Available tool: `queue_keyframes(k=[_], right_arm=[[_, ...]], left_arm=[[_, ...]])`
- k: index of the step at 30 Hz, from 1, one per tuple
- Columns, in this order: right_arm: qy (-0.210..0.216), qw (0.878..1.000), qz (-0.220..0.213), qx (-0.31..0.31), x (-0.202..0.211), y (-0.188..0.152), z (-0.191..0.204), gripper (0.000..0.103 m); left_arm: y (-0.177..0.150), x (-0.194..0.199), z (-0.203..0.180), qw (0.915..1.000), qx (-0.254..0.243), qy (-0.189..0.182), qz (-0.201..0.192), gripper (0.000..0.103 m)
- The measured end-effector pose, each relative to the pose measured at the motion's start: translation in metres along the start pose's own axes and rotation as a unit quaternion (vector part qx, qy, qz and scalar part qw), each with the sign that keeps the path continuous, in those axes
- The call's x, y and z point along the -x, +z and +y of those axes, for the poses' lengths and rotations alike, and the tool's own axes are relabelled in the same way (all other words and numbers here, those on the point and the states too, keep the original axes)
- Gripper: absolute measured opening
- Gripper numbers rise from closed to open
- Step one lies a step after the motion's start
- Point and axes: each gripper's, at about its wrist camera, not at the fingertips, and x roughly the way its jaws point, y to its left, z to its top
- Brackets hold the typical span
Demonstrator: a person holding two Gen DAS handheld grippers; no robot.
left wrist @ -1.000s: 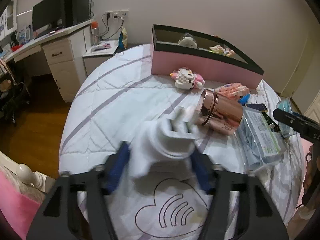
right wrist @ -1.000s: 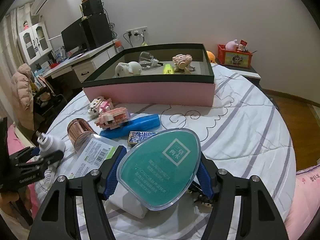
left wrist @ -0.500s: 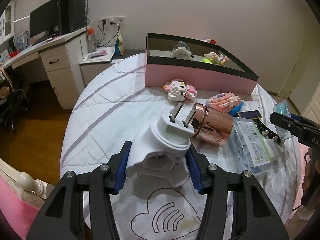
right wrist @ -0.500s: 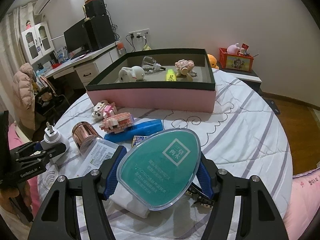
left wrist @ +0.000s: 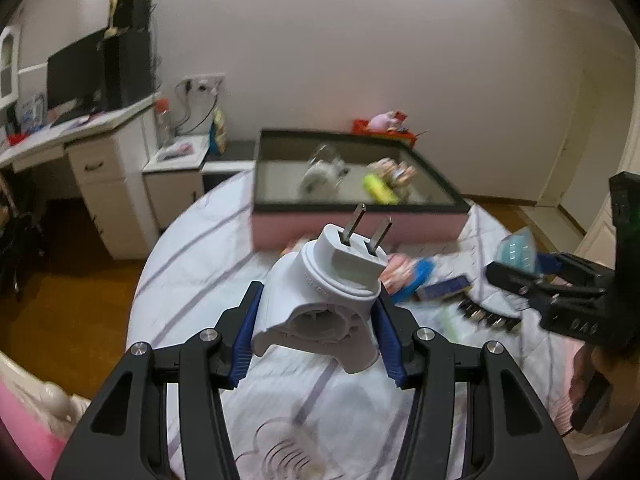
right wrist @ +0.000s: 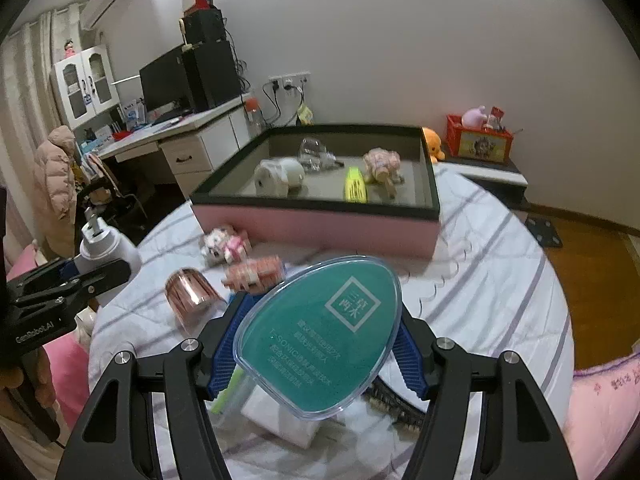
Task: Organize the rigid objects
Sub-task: 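Lift the white device and teal case and carry both toward the pink box, then lower the white device and teal case into the pink box and open both tools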
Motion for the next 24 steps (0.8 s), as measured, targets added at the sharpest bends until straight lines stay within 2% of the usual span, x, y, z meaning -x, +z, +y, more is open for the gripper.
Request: queue_keyframes(k=[7, 13, 19, 24], right_arm=[[0.003, 1.000, -0.021, 0.018, 0.005, 0.030, 0.002, 0.067], [-0.003, 0.999, -0.032, 0.034, -0.006, 0.062, -0.001, 0.067], [-0.011, 0.998, -0.028, 0.049, -0.034, 0.103, -0.008, 0.067], [-0.019, 0.998, -0.002, 0.054, -0.077, 0.130, -0.016, 0.067]], left_arm=[[0.038, -0.008, -0.019, 0.9989, -0.020, -0.041, -0.012, 0.053], [0.073, -0.024, -0.022, 0.9985, -0.031, -0.038, -0.021, 0.053], [0.112, -0.061, -0.022, 0.9984, -0.042, -0.036, -0.012, 0.053], [0.132, -0.114, -0.009, 0.9984, -0.034, -0.038, 0.025, 0.053]])
